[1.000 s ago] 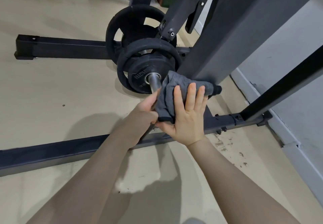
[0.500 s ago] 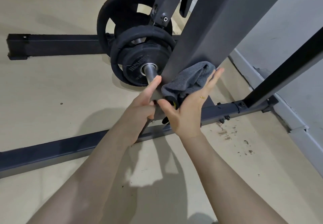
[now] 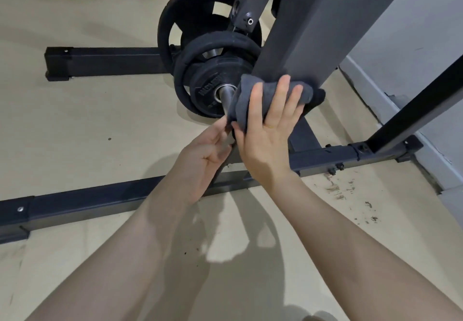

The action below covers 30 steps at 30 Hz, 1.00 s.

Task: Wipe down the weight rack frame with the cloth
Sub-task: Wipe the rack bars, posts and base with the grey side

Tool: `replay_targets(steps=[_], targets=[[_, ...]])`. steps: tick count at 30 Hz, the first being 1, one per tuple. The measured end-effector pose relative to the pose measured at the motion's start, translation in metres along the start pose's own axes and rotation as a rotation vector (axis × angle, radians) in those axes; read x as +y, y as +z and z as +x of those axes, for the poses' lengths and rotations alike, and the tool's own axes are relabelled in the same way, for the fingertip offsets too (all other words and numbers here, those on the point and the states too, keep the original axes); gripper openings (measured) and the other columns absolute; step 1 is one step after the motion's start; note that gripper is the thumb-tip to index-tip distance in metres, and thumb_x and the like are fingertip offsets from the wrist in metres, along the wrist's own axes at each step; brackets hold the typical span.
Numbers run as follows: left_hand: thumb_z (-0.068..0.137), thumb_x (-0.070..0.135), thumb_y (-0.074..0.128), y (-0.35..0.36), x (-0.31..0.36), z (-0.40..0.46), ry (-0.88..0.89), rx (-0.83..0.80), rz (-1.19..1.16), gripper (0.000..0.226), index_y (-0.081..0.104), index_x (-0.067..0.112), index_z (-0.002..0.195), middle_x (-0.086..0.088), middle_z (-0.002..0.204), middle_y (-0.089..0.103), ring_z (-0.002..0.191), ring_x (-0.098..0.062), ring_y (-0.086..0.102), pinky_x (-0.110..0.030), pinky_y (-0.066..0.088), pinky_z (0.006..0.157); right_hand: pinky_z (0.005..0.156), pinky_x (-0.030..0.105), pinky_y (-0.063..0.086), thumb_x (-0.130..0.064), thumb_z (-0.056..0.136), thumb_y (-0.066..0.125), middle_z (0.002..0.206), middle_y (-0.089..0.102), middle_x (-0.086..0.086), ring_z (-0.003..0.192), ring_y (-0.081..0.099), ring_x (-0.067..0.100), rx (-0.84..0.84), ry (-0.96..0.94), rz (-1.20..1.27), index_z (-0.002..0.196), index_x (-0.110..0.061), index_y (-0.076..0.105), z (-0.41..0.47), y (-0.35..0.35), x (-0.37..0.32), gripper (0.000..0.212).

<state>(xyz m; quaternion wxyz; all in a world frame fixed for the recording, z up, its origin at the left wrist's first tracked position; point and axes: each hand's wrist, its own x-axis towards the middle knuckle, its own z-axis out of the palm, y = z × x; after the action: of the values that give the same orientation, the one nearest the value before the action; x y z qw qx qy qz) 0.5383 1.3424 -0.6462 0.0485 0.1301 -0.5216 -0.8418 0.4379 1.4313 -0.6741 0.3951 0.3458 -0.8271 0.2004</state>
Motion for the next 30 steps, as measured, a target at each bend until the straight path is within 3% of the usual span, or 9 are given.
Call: replay_targets(steps=[4,6,10,15,17,20,25,27,30], targets=[[0.069,-0.013,0.02,-0.014,-0.007,0.002,-0.073,0.06,-0.085,0.074,0.053,0.021,0.127,0.007,0.127,0.057,0.117,-0.002,0.054,-0.039,0.035,0.109,0.107,0.049,0.014,-0.032,0.095,0.048,0.144,0.019,0.011,0.135,0.005,0.03,0.069,-0.221,-0.182,0.136,-0.018,0.039,0.01,-0.009,0.014,0.044],[0.068,-0.007,0.028,-0.021,-0.003,0.004,-0.101,0.059,0.002,0.073,0.047,0.022,0.133,0.003,0.135,0.053,0.124,-0.008,0.05,-0.034,0.034,0.108,0.105,0.048,0.017,-0.035,0.095,0.049,0.147,0.021,0.008,0.135,0.01,0.03,0.046,-0.371,-0.281,0.131,-0.017,0.045,0.001,-0.008,0.025,0.041],[0.087,-0.016,0.031,-0.039,-0.001,0.01,-0.119,0.136,0.197,0.056,0.05,0.019,0.127,-0.003,0.128,0.058,0.117,-0.018,0.054,-0.032,0.04,0.102,0.103,0.043,0.016,-0.034,0.096,0.043,0.145,0.039,0.01,0.136,0.02,0.029,-0.111,-0.648,-0.42,0.126,-0.011,0.051,-0.01,-0.008,0.03,0.039],[0.092,-0.007,0.036,-0.08,-0.042,-0.006,-0.233,0.197,0.683,0.046,0.049,0.011,0.132,-0.007,0.131,0.055,0.111,-0.017,0.051,-0.013,0.038,0.08,0.115,0.043,-0.004,-0.025,0.091,0.034,0.142,0.046,0.01,0.133,0.038,0.025,-0.463,-0.888,-0.7,0.139,-0.008,0.043,-0.045,0.007,0.012,0.051],[0.093,0.001,0.041,-0.102,-0.061,-0.021,-0.238,0.141,1.004,0.047,0.042,0.013,0.139,-0.004,0.14,0.047,0.122,-0.019,0.046,-0.016,0.036,0.088,0.117,0.043,0.0,-0.022,0.09,0.026,0.143,0.045,0.007,0.134,0.039,0.023,-0.634,-1.004,-0.764,0.142,-0.011,0.041,-0.065,0.021,-0.007,0.055],[0.096,0.014,0.045,-0.126,-0.084,-0.027,-0.215,0.059,1.364,0.054,0.028,0.018,0.147,-0.002,0.154,0.026,0.138,-0.02,0.029,-0.026,0.025,0.109,0.116,0.035,0.018,-0.022,0.089,0.025,0.139,0.051,0.003,0.13,0.045,0.02,-0.773,-1.039,-0.706,0.139,-0.016,0.048,-0.067,0.027,-0.018,0.055],[0.097,0.018,0.043,-0.131,-0.094,-0.007,-0.116,0.109,1.619,0.056,0.022,0.022,0.149,-0.004,0.152,0.026,0.134,-0.024,0.031,-0.031,0.021,0.11,0.112,0.039,0.016,-0.018,0.085,0.034,0.126,0.059,0.01,0.121,0.052,0.028,-0.626,-0.89,-0.703,0.128,-0.008,0.058,-0.037,0.007,-0.011,0.05],[0.097,0.019,0.044,-0.131,-0.096,0.002,-0.176,0.152,1.673,0.056,0.022,0.024,0.148,-0.004,0.151,0.028,0.134,-0.025,0.031,-0.032,0.02,0.11,0.11,0.042,0.013,-0.019,0.087,0.028,0.132,0.054,0.011,0.125,0.047,0.029,-0.635,-0.9,-0.76,0.134,-0.007,0.052,-0.033,0.008,-0.018,0.054],[0.098,0.021,0.044,-0.13,-0.102,0.009,-0.251,0.142,1.754,0.055,0.023,0.023,0.148,-0.006,0.146,0.033,0.133,-0.027,0.03,-0.034,0.024,0.108,0.113,0.048,0.01,-0.016,0.091,0.013,0.147,0.033,0.019,0.136,0.029,0.035,-0.812,-1.014,-0.701,0.146,0.002,0.023,-0.058,0.027,-0.03,0.058]])
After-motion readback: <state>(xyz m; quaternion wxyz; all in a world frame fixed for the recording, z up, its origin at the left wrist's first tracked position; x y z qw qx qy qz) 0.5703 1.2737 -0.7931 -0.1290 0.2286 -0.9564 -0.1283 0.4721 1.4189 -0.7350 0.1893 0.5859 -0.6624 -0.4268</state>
